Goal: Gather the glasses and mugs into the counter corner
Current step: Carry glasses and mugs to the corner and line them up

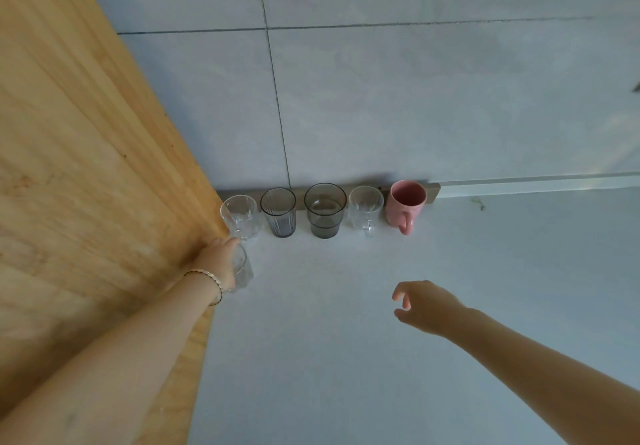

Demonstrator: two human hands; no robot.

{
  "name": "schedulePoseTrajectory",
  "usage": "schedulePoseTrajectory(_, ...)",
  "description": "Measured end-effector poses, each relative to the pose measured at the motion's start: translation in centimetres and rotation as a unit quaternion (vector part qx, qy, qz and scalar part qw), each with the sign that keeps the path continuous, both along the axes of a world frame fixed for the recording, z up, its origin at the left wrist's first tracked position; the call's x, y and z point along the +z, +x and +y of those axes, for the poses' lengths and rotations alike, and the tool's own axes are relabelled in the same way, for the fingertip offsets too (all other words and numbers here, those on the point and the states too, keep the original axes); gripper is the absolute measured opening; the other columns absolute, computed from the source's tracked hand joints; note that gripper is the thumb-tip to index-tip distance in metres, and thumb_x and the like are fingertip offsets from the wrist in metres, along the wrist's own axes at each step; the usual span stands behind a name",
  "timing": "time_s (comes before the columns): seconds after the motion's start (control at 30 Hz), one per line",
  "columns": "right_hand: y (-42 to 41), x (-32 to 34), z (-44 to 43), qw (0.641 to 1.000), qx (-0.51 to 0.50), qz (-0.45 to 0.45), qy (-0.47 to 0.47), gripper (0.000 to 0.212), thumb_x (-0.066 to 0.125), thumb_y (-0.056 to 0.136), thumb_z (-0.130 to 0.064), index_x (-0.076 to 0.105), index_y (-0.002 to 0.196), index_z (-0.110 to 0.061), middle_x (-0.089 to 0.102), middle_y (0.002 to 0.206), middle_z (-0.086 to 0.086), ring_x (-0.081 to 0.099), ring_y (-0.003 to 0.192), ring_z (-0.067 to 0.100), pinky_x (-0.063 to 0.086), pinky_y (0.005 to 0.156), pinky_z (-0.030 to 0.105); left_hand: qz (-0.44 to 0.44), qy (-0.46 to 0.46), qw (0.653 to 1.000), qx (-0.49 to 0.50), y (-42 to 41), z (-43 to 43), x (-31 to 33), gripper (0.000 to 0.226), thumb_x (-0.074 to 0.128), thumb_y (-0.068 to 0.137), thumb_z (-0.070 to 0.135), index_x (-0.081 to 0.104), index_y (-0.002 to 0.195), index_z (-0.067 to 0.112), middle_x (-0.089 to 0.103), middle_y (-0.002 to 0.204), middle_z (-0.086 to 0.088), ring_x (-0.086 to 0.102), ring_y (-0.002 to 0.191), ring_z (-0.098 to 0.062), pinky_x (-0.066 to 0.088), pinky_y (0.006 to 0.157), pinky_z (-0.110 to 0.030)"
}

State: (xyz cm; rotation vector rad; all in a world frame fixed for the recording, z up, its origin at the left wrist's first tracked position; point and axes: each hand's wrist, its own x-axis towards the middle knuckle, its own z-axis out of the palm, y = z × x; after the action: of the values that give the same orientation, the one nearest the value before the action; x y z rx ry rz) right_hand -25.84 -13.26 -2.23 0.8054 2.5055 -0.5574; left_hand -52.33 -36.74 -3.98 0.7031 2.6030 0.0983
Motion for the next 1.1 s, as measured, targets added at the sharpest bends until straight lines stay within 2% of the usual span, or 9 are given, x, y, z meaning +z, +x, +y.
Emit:
schedulePoseTrajectory(0.1, 0.5, 0.2, 0.0, 1.000, -0.004, -0.012, -0.004, 0.033, 0.053, 0.089, -0.032, 0.054, 0.122, -0.025, 0.061, 0.119, -0.003, 0.056, 0.112, 0.017, 0.044, 0.093, 0.029, 0.037, -0.018, 0.999, -0.008, 0.9, -0.1, -0.1, 0.077, 0.070, 0.074, 0.016, 0.032, 0.140, 0.019, 0.042, 0.131, -0.011, 0.045, 0.123, -0.031, 0.044, 0.103, -0.041)
schedulePoseTrajectory(0.23, 2.5, 0.8, 1.2, 0.999, -0.020, -0.023, -0.014, 0.035, 0.053, 0.090, -0.032, 0.053, 0.124, -0.023, 0.060, 0.122, -0.001, 0.056, 0.113, 0.018, 0.044, 0.094, 0.030, 0.104, -0.058, 0.992, -0.049, 5.3, 2.3, 1.2, 0.076, 0.063, 0.081, 0.030, 0.023, 0.144, 0.015, 0.022, 0.150, -0.017, 0.025, 0.138, -0.037, 0.029, 0.114, -0.042)
schedulePoseTrajectory(0.3, 4.5, 1.2, 2.4, 0.999, -0.039, -0.024, -0.018, 0.036, 0.053, 0.090, -0.032, 0.052, 0.125, -0.022, 0.059, 0.124, -0.001, 0.055, 0.115, 0.019, 0.043, 0.094, 0.030, 0.076, -0.071, 0.988, -0.115, 8.6, 5.0, 1.9, 0.056, 0.056, 0.087, 0.030, 0.035, 0.137, 0.014, 0.035, 0.144, -0.014, 0.038, 0.133, -0.033, 0.036, 0.108, -0.039)
schedulePoseTrajectory(0.37, 7.3, 1.6, 4.0, 0.997, -0.063, -0.027, -0.021, 0.037, 0.052, 0.091, -0.031, 0.052, 0.127, -0.021, 0.058, 0.127, 0.000, 0.054, 0.117, 0.019, 0.042, 0.095, 0.030, 0.018, -0.076, 0.980, -0.181, 12.3, 8.5, 2.5, 0.025, 0.048, 0.091, 0.028, 0.050, 0.112, 0.016, 0.052, 0.131, -0.007, 0.053, 0.119, -0.027, 0.045, 0.093, -0.035)
schedulePoseTrajectory(0.43, 11.1, 1.9, 5.9, 0.995, -0.095, -0.028, -0.020, 0.037, 0.052, 0.091, -0.031, 0.052, 0.127, -0.022, 0.057, 0.129, 0.000, 0.055, 0.117, 0.020, 0.042, 0.095, 0.030, -0.020, -0.069, 0.973, -0.219, 16.5, 12.5, 3.0, 0.006, 0.047, 0.091, 0.026, 0.050, 0.094, 0.023, 0.060, 0.122, -0.004, 0.058, 0.112, -0.024, 0.045, 0.085, -0.031)
schedulePoseTrajectory(0.57, 21.0, 2.5, 10.7, 0.984, -0.174, -0.019, -0.009, 0.035, 0.051, 0.091, -0.033, 0.053, 0.125, -0.023, 0.058, 0.126, 0.000, 0.057, 0.114, 0.021, 0.043, 0.093, 0.031, -0.043, -0.008, 0.964, -0.264, 25.9, 21.5, 4.2, 0.025, 0.049, 0.089, 0.026, 0.060, 0.110, 0.017, 0.062, 0.122, -0.003, 0.058, 0.113, -0.023, 0.045, 0.090, -0.028)
schedulePoseTrajectory(0.83, 46.7, 3.9, 21.3, 0.949, -0.312, -0.048, 0.020, 0.038, 0.046, 0.093, -0.029, 0.048, 0.130, -0.019, 0.054, 0.131, 0.002, 0.053, 0.119, 0.024, 0.043, 0.088, 0.029, -0.033, 0.035, 0.927, -0.372, 46.6, 38.6, 6.1, 0.003, 0.047, 0.087, 0.022, 0.049, 0.085, 0.024, 0.063, 0.112, 0.000, 0.050, 0.087, -0.018, 0.037, 0.074, -0.024)
schedulePoseTrajectory(1.0, 61.1, 5.5, 27.5, 0.930, -0.348, -0.097, 0.069, 0.035, 0.047, 0.090, -0.023, 0.055, 0.121, -0.008, 0.057, 0.129, 0.012, 0.054, 0.120, 0.029, 0.046, 0.094, 0.033, -0.025, 0.050, 0.916, -0.398, 57.8, 47.1, 6.9, 0.005, 0.047, 0.086, 0.021, 0.051, 0.084, 0.024, 0.064, 0.112, -0.001, 0.058, 0.096, -0.022, 0.044, 0.079, -0.026)
schedulePoseTrajectory(1.1, 67.0, 6.1, 30.9, 0.913, -0.388, -0.101, 0.077, 0.037, 0.049, 0.090, -0.026, 0.052, 0.125, -0.014, 0.056, 0.129, 0.008, 0.053, 0.120, 0.029, 0.046, 0.087, 0.031, -0.039, 0.050, 0.912, -0.405, 62.4, 50.7, 7.1, 0.005, 0.049, 0.084, 0.020, 0.053, 0.081, 0.023, 0.063, 0.101, -0.001, 0.062, 0.101, -0.023, 0.048, 0.085, -0.029)
